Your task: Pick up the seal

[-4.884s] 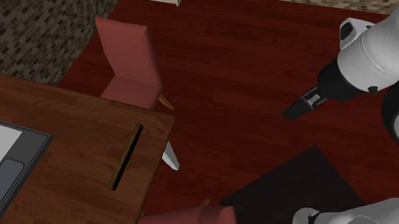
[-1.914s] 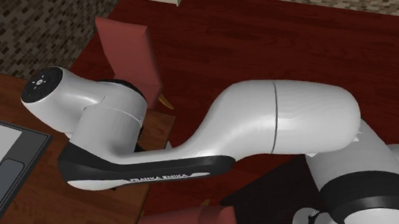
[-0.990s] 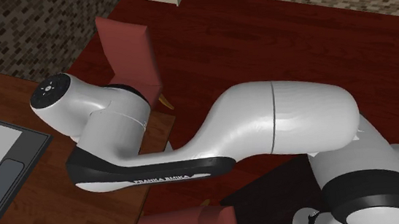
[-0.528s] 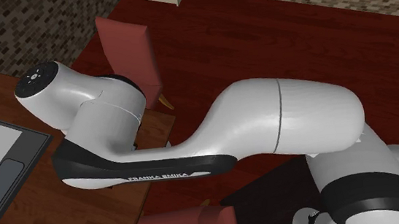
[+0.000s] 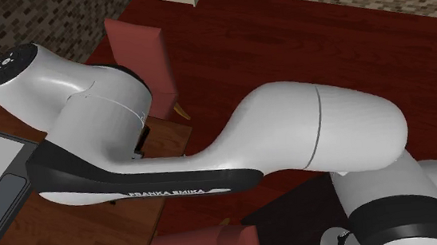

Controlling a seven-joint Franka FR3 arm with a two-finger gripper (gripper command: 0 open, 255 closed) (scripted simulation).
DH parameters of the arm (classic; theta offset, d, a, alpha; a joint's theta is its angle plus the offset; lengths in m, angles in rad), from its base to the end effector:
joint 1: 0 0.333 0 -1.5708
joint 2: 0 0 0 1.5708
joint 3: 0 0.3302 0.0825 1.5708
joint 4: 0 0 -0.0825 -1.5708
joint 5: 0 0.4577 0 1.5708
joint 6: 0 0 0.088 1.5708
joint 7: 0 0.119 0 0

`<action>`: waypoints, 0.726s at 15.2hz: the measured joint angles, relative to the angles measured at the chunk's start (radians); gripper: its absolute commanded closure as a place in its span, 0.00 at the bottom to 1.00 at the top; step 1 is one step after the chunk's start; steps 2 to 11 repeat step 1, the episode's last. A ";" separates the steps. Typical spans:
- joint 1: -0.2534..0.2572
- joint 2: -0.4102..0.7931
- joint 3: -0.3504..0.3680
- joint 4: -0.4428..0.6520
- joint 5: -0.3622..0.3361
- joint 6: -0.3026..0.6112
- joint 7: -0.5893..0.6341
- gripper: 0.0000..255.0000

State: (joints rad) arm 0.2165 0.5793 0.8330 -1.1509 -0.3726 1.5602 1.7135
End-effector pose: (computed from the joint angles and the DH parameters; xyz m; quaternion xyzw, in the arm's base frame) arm 0.5449 0.5379 0.5372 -0.9294 0.3684 0.0223 0.0024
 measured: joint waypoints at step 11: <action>0.003 0.001 -0.001 0.009 -0.001 -0.007 -0.001 1.00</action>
